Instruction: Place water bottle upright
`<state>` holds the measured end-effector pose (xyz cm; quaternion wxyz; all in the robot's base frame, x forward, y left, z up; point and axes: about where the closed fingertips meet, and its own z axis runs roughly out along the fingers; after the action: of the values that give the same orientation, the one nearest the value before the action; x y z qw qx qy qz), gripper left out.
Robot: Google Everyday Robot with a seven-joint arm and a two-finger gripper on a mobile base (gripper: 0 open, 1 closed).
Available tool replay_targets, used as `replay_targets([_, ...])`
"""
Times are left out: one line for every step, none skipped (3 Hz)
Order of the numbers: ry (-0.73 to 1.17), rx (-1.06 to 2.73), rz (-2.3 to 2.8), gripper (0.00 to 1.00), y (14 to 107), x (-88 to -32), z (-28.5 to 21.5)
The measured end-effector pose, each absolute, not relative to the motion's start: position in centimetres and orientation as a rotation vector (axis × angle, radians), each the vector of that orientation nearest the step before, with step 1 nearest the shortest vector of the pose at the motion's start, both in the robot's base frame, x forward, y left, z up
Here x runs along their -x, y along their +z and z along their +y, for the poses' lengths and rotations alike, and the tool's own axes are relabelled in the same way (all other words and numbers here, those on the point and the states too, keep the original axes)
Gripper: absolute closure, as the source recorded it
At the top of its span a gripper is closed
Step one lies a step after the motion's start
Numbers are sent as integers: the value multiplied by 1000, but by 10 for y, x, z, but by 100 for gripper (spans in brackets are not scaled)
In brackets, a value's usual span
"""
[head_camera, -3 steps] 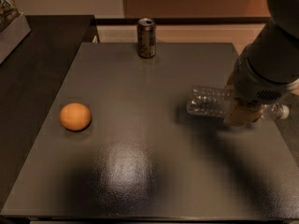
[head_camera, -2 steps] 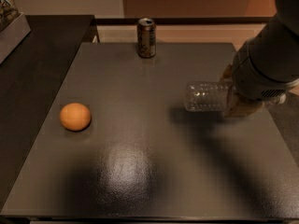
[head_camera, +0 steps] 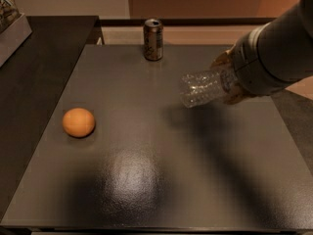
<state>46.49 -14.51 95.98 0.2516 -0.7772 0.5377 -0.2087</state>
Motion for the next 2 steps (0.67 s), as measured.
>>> replay_targets([-618, 2169, 1351, 100, 967, -469, -140])
replay_targets([-618, 2170, 1351, 100, 967, -468, -140])
